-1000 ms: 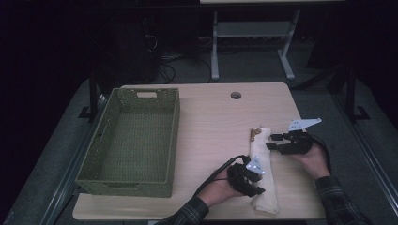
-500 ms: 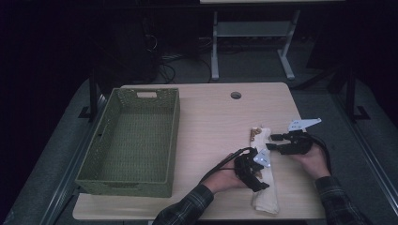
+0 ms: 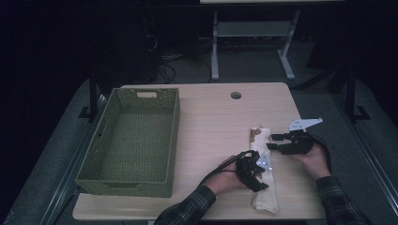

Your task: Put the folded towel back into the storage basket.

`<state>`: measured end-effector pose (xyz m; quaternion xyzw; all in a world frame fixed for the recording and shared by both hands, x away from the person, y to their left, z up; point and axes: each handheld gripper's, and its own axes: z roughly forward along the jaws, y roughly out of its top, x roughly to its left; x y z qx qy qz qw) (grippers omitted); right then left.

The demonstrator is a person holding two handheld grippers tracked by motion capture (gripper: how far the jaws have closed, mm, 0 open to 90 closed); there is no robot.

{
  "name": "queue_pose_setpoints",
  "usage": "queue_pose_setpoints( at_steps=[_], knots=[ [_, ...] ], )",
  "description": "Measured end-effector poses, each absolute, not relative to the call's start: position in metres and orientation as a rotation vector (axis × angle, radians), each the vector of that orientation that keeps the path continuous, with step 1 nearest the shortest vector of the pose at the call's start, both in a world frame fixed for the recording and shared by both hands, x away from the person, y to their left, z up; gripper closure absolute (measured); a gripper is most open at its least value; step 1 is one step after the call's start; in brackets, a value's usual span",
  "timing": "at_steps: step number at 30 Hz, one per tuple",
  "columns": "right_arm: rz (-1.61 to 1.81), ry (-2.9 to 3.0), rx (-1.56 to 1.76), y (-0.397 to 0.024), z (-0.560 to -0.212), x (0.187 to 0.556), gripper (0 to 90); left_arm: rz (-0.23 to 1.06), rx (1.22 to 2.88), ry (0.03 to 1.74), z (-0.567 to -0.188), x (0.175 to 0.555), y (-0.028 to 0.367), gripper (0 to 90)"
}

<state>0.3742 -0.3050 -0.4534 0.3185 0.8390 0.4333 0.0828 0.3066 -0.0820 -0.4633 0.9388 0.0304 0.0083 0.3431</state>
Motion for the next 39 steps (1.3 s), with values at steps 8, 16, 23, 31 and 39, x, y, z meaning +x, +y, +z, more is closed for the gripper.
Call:
queue_pose_setpoints(
  at_steps=[8,16,23,31,39],
  knots=[
    [1.350,2.537,0.857,-0.304,-0.450,0.372,41.2,0.021,2.436,0.141,-0.461,0.305,-0.079,73.4],
    [1.359,2.608,0.678,-0.290,-0.434,0.386,38.0,-0.049,2.443,0.178,-0.453,0.302,-0.068,76.0],
    [1.277,2.710,0.594,-0.270,-0.439,0.413,37.4,-0.078,2.451,0.168,-0.452,0.294,-0.066,75.9],
    [1.198,2.804,0.619,-0.259,-0.462,0.434,38.0,-0.100,2.454,0.166,-0.455,0.294,-0.065,75.4],
    [1.142,2.829,0.548,-0.257,-0.471,0.433,39.0,-0.107,2.458,0.171,-0.456,0.295,-0.066,75.3]
  ],
)
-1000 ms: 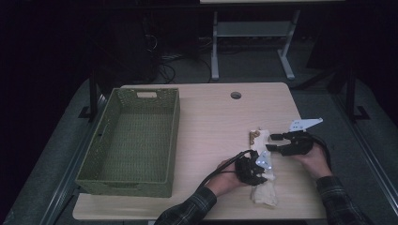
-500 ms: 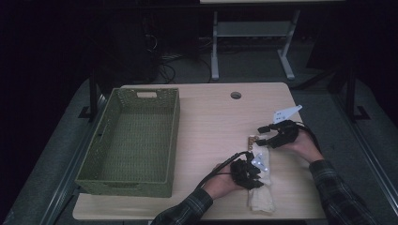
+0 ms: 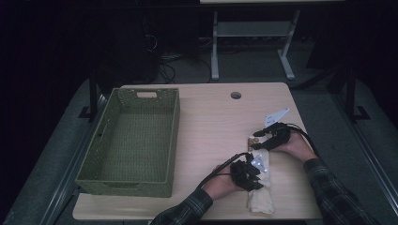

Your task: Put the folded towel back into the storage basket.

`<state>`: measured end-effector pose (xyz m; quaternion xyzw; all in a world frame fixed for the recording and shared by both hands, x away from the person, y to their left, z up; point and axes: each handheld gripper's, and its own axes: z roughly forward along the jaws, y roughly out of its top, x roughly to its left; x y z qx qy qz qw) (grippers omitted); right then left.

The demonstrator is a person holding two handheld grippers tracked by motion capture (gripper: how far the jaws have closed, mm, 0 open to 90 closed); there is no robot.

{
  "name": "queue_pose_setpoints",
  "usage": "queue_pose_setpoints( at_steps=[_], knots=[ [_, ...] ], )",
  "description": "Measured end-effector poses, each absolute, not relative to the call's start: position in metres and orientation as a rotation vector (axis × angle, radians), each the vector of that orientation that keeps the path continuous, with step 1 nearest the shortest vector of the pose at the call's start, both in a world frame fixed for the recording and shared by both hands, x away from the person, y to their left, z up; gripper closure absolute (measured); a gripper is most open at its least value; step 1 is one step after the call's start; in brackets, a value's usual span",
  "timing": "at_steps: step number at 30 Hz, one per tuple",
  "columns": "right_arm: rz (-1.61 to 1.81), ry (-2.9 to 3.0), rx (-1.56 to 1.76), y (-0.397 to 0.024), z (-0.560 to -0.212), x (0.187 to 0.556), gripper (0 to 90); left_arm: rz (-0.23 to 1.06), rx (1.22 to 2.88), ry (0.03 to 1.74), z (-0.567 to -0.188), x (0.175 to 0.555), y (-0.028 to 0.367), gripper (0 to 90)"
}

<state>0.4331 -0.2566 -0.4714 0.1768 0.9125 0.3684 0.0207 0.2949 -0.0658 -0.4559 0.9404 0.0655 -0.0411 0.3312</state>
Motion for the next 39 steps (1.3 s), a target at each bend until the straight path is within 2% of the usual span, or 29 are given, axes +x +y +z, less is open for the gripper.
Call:
queue_pose_setpoints(
  at_steps=[2,3,4,5,11,13,21,33,39],
  knots=[
    [1.144,2.830,0.560,-0.257,-0.472,0.432,40.6,-0.105,2.460,0.171,-0.456,0.295,-0.066,75.3],
    [1.151,2.832,0.537,-0.258,-0.471,0.431,48.0,-0.097,2.466,0.168,-0.456,0.294,-0.067,75.3],
    [1.151,2.832,0.537,-0.258,-0.471,0.431,48.0,-0.097,2.466,0.168,-0.456,0.294,-0.067,75.3],
    [1.155,2.843,0.526,-0.259,-0.471,0.429,55.8,-0.094,2.466,0.167,-0.456,0.294,-0.067,75.3],
    [1.183,2.881,0.521,-0.259,-0.471,0.427,74.4,-0.101,2.465,0.174,-0.456,0.295,-0.067,76.0],
    [1.200,2.887,0.522,-0.260,-0.472,0.428,77.4,-0.098,2.465,0.174,-0.456,0.295,-0.067,76.9],
    [1.217,2.886,0.573,-0.258,-0.461,0.427,80.0,-0.150,2.407,0.209,-0.446,0.300,-0.060,78.1],
    [1.286,2.843,0.499,-0.248,-0.423,0.429,80.2,-0.103,2.306,0.256,-0.406,0.305,-0.035,78.3],
    [1.320,2.816,0.406,-0.229,-0.397,0.433,80.3,-0.057,2.293,0.277,-0.378,0.305,-0.017,78.4]
  ],
)
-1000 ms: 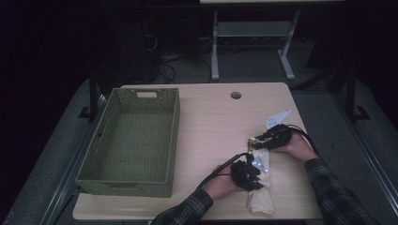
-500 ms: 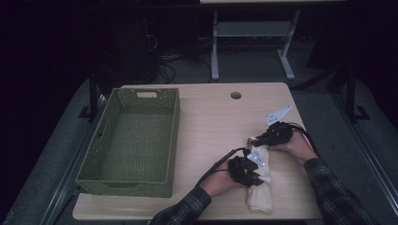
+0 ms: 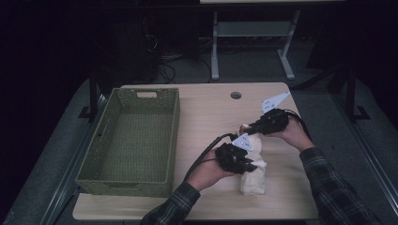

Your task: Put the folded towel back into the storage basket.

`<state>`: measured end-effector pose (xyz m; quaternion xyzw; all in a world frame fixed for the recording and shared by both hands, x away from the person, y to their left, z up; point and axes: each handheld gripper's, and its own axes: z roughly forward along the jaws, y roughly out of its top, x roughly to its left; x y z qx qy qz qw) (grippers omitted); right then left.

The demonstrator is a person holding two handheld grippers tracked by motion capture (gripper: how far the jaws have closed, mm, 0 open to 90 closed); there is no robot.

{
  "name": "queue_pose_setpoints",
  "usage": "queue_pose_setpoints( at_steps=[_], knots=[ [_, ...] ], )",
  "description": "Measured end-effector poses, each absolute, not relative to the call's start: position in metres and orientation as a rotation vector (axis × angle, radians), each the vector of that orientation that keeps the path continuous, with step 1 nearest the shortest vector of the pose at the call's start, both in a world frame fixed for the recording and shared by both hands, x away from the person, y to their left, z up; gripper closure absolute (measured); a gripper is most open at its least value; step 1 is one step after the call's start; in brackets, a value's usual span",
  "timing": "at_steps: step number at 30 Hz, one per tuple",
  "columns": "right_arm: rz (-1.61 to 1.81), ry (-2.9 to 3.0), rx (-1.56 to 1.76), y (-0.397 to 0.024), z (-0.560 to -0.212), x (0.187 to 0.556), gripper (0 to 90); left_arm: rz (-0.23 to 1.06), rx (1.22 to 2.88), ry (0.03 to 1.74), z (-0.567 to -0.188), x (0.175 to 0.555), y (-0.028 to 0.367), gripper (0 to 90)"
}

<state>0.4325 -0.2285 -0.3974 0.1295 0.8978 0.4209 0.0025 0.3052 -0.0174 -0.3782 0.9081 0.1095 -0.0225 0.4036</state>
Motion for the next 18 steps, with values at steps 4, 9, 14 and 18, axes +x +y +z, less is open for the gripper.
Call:
queue_pose_setpoints(
  at_steps=[4,9,14,18],
  knots=[
    [1.335,2.812,0.368,-0.217,-0.383,0.433,80.2,-0.021,2.291,0.286,-0.364,0.306,-0.006,78.4],
    [1.351,2.805,0.351,-0.208,-0.372,0.435,80.3,-0.010,2.276,0.300,-0.352,0.307,0.007,78.4],
    [1.375,2.795,0.319,-0.196,-0.356,0.440,80.3,0.012,2.258,0.317,-0.337,0.311,0.024,78.5],
    [1.378,2.783,0.292,-0.179,-0.344,0.443,80.3,0.031,2.256,0.323,-0.324,0.313,0.038,78.5]
  ],
)
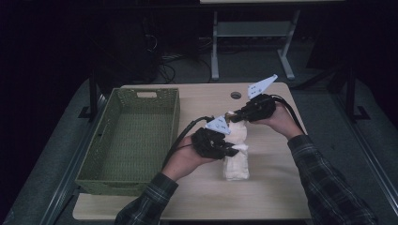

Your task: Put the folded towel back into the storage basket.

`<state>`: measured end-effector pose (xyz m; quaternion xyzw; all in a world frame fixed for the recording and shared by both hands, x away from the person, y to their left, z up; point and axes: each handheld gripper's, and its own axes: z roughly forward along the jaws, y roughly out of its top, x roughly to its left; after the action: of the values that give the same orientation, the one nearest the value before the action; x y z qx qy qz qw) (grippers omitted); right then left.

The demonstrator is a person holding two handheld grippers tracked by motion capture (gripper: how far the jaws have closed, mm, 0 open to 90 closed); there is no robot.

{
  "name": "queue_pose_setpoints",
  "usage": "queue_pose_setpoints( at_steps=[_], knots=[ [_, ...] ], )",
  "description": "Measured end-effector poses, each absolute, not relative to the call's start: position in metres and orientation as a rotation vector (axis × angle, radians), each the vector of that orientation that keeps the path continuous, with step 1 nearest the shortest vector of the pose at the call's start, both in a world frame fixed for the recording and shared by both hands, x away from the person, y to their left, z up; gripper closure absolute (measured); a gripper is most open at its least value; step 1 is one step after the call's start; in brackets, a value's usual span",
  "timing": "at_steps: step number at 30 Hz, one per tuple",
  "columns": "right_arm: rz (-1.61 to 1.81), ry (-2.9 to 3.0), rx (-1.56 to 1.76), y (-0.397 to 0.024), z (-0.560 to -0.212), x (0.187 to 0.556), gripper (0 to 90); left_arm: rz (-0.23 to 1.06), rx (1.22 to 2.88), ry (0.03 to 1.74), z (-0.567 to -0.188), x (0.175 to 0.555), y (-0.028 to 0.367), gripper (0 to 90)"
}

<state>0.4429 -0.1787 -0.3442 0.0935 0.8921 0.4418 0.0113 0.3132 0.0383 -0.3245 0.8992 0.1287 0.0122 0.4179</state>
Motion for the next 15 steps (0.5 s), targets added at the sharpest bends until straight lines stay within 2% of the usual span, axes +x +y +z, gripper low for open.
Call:
queue_pose_setpoints(
  at_steps=[15],
  knots=[
    [1.393,2.773,0.188,-0.106,-0.325,0.455,80.4,0.091,2.244,0.388,-0.296,0.323,0.120,78.5]
  ],
)
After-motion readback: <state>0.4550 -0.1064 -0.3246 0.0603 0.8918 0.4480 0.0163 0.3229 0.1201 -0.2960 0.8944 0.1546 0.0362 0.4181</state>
